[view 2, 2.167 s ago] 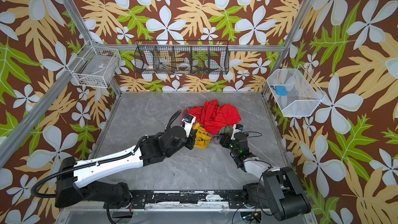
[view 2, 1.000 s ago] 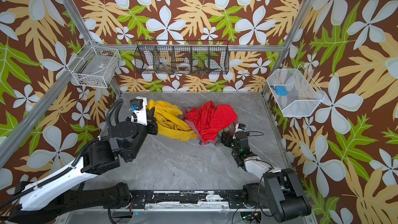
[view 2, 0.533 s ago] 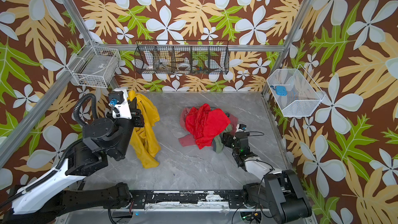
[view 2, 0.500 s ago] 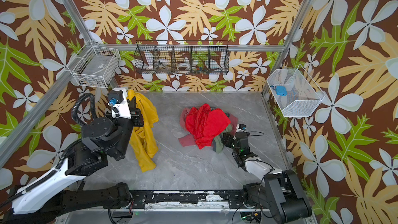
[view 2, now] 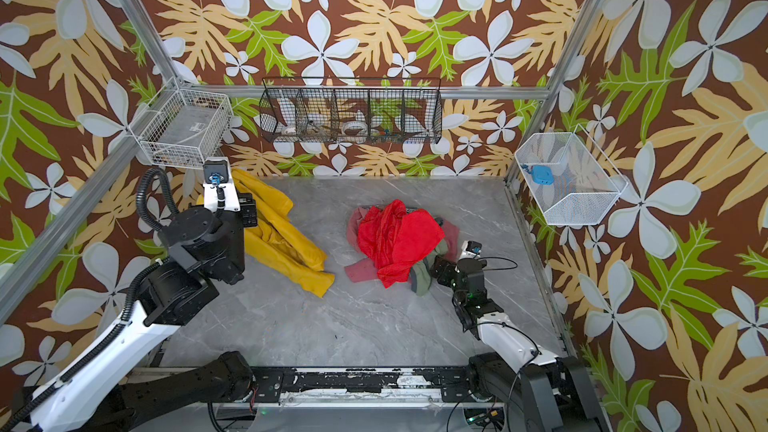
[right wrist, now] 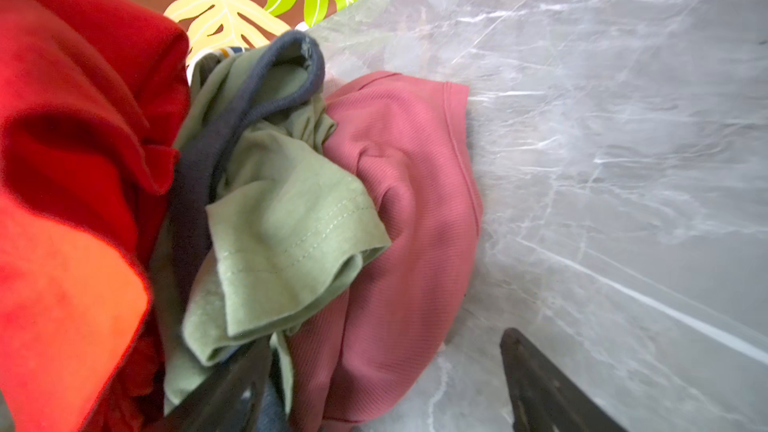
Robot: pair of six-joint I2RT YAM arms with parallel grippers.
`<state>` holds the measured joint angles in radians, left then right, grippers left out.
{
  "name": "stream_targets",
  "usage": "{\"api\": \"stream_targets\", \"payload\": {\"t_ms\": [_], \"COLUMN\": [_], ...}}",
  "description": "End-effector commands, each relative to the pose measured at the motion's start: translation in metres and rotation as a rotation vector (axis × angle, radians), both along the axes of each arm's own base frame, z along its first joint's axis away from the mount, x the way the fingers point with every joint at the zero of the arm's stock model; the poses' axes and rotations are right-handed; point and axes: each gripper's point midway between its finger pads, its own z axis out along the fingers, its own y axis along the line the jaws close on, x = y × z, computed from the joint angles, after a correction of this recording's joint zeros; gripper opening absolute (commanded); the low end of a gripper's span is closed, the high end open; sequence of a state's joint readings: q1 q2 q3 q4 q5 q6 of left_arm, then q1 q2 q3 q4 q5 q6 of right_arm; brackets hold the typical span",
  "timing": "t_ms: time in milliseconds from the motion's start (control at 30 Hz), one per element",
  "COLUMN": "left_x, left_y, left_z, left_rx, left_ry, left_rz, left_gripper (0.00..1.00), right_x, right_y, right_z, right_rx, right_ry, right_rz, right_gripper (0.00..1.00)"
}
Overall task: Pick out a specific cloth from the pile
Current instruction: 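Lower the yellow cloth onto the table beside the pile with the left gripper, then open the left gripper and release the yellow cloth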
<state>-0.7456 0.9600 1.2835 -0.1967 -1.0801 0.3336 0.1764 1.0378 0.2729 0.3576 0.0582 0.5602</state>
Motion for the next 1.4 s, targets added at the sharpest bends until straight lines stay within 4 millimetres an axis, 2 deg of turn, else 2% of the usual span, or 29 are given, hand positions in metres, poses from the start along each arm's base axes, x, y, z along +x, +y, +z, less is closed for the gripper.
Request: {"api": "stream_targets", "payload": {"t_ms": [0,200,267,400,633,733,900,1100,1167,1367], "left_x": [0.005,0.03,0.041,0.058,0.063,0.058,0.04,0.032,0.03,0.028], "left_y": [0.006,0.008,-0.005,-0.04,-0.067,-0.069,-0.054,-0.003,0.008,0.011], "left_z": [-0.008,-0.051,-0.07,-0.103,-0.165,-0.188,-0.215,-0.256,-0.27,-0.314], "left_rx": [-0.019,0.087,0.1,0.012,-0.136,-0.205,-0.315,-0.506,-0.54,-0.569], "left_ry": [-0.004,0.11,0.155,0.226,0.328,0.365,0.399,0.427,0.446,0.541], "left_rz": [0.0,0.056,0.017,-0.138,-0.248,-0.251,-0.219,-0.152,-0.135,-0.092], "left_gripper": [0.0,0.0,0.0,0.0,0.0,0.0,0.0,0.0,0.0,0.0], "right_x": [-0.004,-0.008,-0.009,-0.012,-0.014,-0.014,-0.016,-0.015,-0.015,-0.017], "right_y": [-0.009,-0.013,-0.015,-0.017,-0.018,-0.018,-0.018,-0.016,-0.017,-0.019], "right_z": [0.002,0.009,0.01,0.01,0.009,0.009,0.006,0.006,0.006,0.013], "right_rx": [-0.049,-0.071,-0.077,-0.082,-0.087,-0.082,-0.075,-0.077,-0.083,-0.103], "right_ry": [0.001,-0.014,-0.018,-0.021,-0.017,-0.017,-0.014,-0.015,-0.014,-0.034], "right_rz": [-0.028,-0.04,-0.045,-0.051,-0.056,-0.056,-0.056,-0.049,-0.047,-0.052], "right_gripper": [0.87,0.87,0.88,0.88,0.88,0.88,0.88,0.88,0.88,0.88]}}
